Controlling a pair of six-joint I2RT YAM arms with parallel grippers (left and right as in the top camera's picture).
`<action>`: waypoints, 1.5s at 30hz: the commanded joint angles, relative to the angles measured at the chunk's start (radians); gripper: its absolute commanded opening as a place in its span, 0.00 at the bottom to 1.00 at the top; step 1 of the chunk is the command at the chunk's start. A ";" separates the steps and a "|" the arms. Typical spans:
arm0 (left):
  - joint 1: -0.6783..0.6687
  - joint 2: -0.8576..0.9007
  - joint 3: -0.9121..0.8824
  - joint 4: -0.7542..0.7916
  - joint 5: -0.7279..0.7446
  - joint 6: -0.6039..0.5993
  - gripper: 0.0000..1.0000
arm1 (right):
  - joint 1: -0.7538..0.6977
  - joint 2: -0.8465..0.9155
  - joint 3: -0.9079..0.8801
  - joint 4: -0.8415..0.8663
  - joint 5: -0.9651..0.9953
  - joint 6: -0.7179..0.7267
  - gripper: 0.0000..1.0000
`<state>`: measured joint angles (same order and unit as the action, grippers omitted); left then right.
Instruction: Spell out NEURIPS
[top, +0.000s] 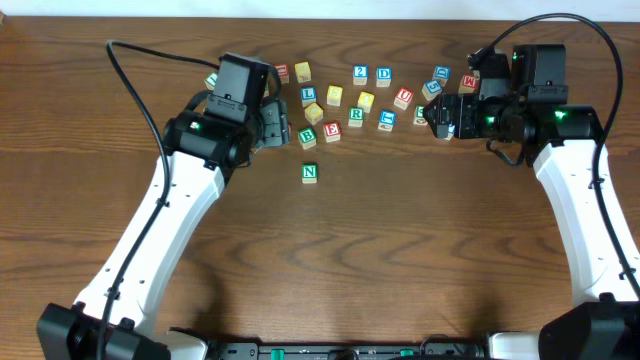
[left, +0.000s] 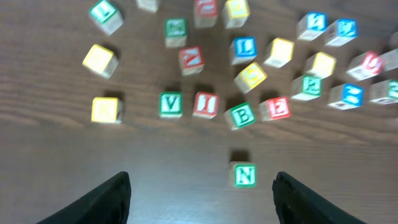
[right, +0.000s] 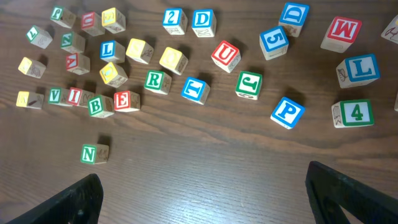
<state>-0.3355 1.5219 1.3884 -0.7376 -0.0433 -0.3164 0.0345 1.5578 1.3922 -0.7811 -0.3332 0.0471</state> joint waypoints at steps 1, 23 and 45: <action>0.026 -0.013 0.010 -0.022 -0.002 0.010 0.77 | -0.007 0.000 0.018 -0.002 -0.016 -0.010 0.99; 0.041 -0.013 0.010 -0.006 -0.082 0.010 1.00 | 0.056 0.058 0.296 -0.156 0.069 0.124 0.90; 0.077 0.011 0.034 0.028 -0.081 0.009 1.00 | 0.203 0.570 0.932 -0.453 0.100 0.158 0.84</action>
<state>-0.2607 1.5223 1.3907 -0.7113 -0.1112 -0.3130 0.1970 2.0872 2.2963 -1.2453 -0.2459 0.1947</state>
